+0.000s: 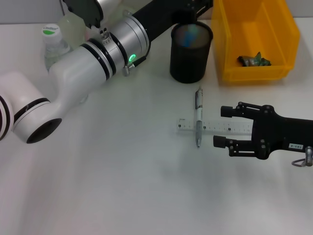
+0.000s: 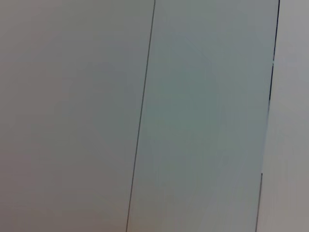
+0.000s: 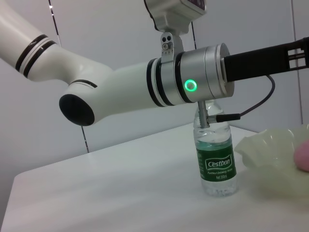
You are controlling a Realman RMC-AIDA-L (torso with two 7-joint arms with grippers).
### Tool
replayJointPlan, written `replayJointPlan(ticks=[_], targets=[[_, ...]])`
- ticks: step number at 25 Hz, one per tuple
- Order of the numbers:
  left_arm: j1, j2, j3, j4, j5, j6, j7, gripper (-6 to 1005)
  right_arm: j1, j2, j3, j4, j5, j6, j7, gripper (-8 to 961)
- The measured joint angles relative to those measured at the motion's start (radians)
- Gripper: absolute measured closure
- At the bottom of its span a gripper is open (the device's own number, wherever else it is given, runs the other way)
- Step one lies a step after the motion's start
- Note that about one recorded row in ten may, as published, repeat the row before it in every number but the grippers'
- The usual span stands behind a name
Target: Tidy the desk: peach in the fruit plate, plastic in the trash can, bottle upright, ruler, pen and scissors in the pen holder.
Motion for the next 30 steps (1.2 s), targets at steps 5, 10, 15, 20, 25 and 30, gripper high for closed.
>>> replayJointPlan(ticks=[5,10,15,20,25,30], targets=[[0.002,0.000,-0.002,0.000,0.000,0.003,-0.008,288,0.000,0.000,0.000,0.000,0.000,0.000,0.000,143],[0.004,0.000,-0.002,0.000,0.001,0.005,-0.010,189,0.000,0.000,0.000,0.000,0.001,0.000,0.001,143],[0.007,0.001,0.004,0.004,0.029,0.029,-0.047,191,0.000,0.000,0.001,0.000,0.002,0.000,0.001,143],[0.056,0.008,0.000,0.065,0.192,0.194,-0.204,193,0.000,0.000,0.002,0.000,0.004,-0.004,0.001,143],[0.145,0.009,0.005,0.197,0.338,0.407,-0.348,192,0.000,0.000,0.002,-0.001,0.004,-0.005,0.002,143],[0.251,0.013,0.008,0.364,0.470,0.631,-0.458,191,0.000,-0.001,0.002,-0.001,0.005,-0.007,0.007,143]])
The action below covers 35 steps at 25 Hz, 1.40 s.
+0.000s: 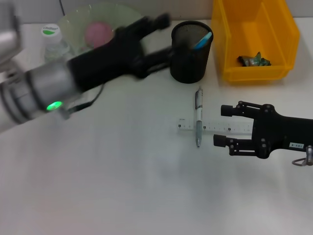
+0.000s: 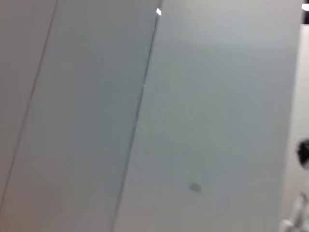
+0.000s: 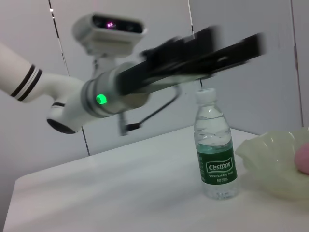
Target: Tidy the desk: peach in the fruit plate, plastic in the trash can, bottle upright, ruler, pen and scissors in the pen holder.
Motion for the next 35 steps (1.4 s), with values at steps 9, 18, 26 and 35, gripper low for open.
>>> replayJointPlan(ticks=[9,18,26,35], targets=[[0.202,0.004,0.205,0.292,0.037,0.129,-0.094,190,0.008,-0.005,0.000,-0.031,0.004,-0.023,0.059,143],[0.318,0.020,0.260,0.330,0.041,0.146,-0.046,191,0.028,-0.033,-0.009,-0.327,-0.042,-0.105,0.407,143],[0.325,0.018,0.282,0.322,0.043,0.152,-0.044,191,0.252,-0.035,-0.034,-0.526,-0.381,-0.106,0.730,143],[0.326,0.016,0.294,0.319,0.043,0.150,-0.057,191,0.412,0.022,-0.277,-0.491,-0.590,0.038,0.745,142]])
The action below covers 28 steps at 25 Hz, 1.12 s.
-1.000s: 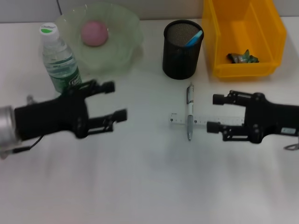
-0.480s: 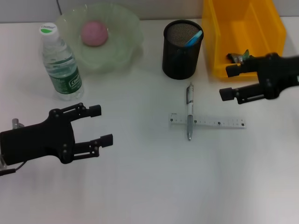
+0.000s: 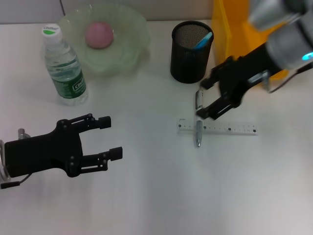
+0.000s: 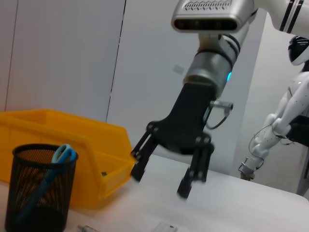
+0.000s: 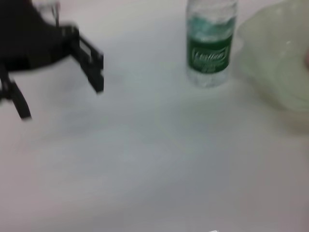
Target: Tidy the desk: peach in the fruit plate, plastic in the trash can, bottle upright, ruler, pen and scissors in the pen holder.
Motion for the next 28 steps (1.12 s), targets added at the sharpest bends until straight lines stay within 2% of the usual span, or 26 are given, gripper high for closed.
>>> replayJointPlan(ticks=[4,6,11,16,28], targets=[[-0.003,0.000,0.012,-0.002,0.000,-0.006,-0.019,191,0.021,0.017,-0.099,0.044,-0.004,0.078,-0.046,143],[-0.003,0.000,0.015,-0.002,-0.001,-0.010,-0.025,191,0.032,0.020,-0.165,0.075,-0.003,0.131,-0.054,143],[-0.002,0.001,0.015,-0.002,-0.006,-0.010,-0.033,192,0.034,0.024,-0.244,0.117,0.007,0.199,-0.064,144],[-0.002,0.001,0.013,-0.002,-0.006,-0.010,-0.034,192,0.034,0.026,-0.304,0.155,0.035,0.248,-0.072,145],[-0.001,-0.003,0.015,-0.002,-0.002,-0.018,-0.034,192,0.037,0.028,-0.337,0.204,0.048,0.305,-0.076,146]])
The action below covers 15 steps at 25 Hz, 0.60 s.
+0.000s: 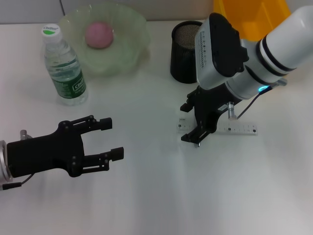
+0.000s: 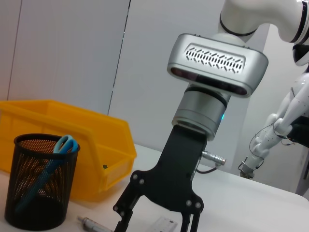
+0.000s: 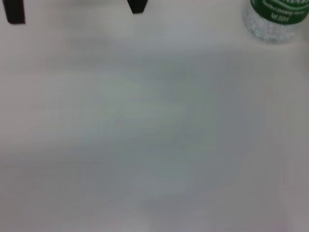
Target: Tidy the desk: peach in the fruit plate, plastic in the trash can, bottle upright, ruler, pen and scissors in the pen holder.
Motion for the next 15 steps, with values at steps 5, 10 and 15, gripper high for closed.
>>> replayJointPlan(ticks=[5,10,15], targets=[[0.001,-0.001,0.000,0.000,0.001,0.000,0.000,193,0.001,0.000,-0.030,0.025,0.022,0.042,-0.002,147],[0.001,-0.002,0.000,0.000,0.001,0.001,0.000,193,0.003,0.000,-0.035,0.046,0.025,0.068,-0.003,298],[0.001,-0.002,0.000,0.000,0.001,0.001,-0.001,193,0.003,0.000,-0.041,0.050,0.034,0.077,-0.004,397]])
